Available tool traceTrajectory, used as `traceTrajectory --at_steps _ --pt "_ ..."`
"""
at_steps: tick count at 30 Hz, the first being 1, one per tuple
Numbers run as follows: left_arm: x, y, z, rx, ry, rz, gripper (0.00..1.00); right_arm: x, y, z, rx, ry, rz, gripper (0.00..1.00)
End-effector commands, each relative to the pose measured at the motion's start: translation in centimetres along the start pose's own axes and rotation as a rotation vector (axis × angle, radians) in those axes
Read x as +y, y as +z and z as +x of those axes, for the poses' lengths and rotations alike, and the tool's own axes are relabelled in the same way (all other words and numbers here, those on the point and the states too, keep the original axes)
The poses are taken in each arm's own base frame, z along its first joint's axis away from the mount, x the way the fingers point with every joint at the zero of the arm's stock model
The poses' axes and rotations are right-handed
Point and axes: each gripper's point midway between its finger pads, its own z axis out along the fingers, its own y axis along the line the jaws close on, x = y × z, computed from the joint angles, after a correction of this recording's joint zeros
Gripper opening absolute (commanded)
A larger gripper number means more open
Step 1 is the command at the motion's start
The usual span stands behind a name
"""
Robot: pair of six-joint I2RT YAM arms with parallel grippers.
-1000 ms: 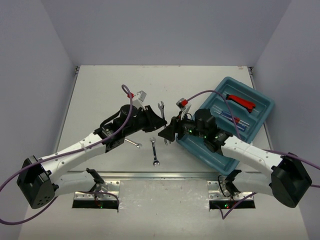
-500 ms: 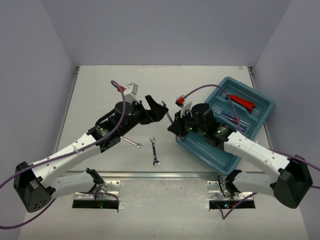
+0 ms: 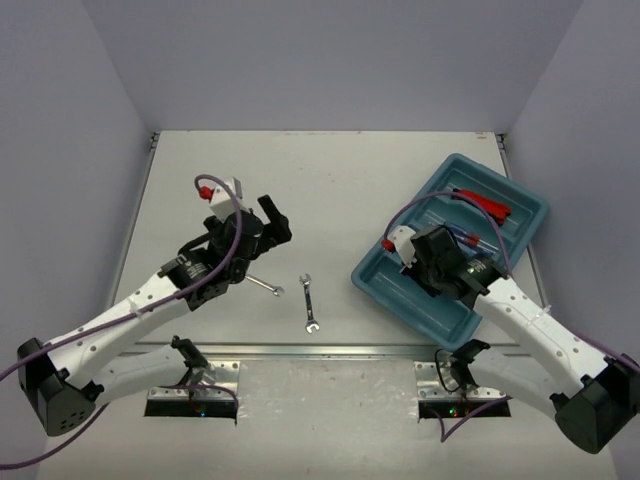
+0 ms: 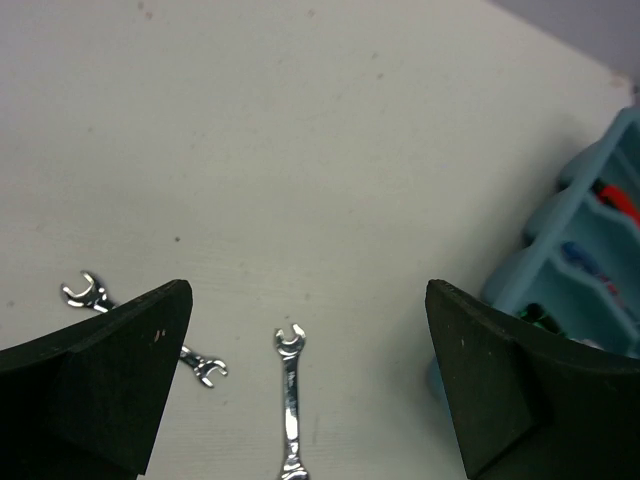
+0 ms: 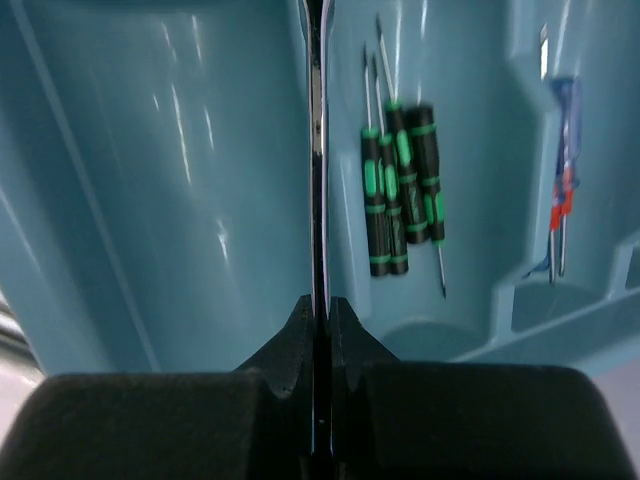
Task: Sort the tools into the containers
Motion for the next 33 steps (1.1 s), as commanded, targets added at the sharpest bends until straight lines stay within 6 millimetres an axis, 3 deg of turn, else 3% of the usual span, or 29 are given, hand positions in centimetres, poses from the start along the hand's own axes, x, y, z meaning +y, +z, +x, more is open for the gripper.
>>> traceTrajectory --at_steps 1,5,12,18,20,21,23,28,33 --pt "3.2 1.4 4.6 0.115 0.085 -0.109 1.00 0.8 0.1 2.4 0.100 -0.117 -0.079 0.00" --pt "5.0 2.0 6.7 0.168 0.089 -0.189 1.00 1.7 0.7 3.4 0.137 -0.123 -0.120 0.05" --pt "7.0 2.0 8.3 0.200 0.073 -0.279 1.00 1.9 0.1 2.3 0.094 -0.104 -0.139 0.18" --pt "7.6 2.0 9.4 0.221 0.034 -0.300 1.00 0.9 -0.4 1.1 0.064 -0.047 -0.088 0.56" --pt "8.3 2.0 10.0 0.228 0.013 -0.338 1.00 -0.4 -1.3 -0.3 0.015 -0.002 -0.030 0.58" --pt "8.6 2.0 10.2 0.230 -0.005 -0.358 1.00 -0.9 -1.8 -1.1 -0.017 0.024 -0.007 0.65" --pt "9.4 2.2 11.0 0.248 -0.027 -0.422 1.00 -2.3 -3.4 -3.4 -0.115 0.102 0.047 0.96" --pt "11.7 2.6 12.3 0.262 -0.082 -0.618 1.00 -3.6 -6.9 -9.0 -0.374 0.358 0.052 0.99" --pt "13.7 4.4 13.7 0.330 -0.176 -0.695 0.99 -1.2 -8.2 -12.4 -0.551 0.428 -0.121 0.99"
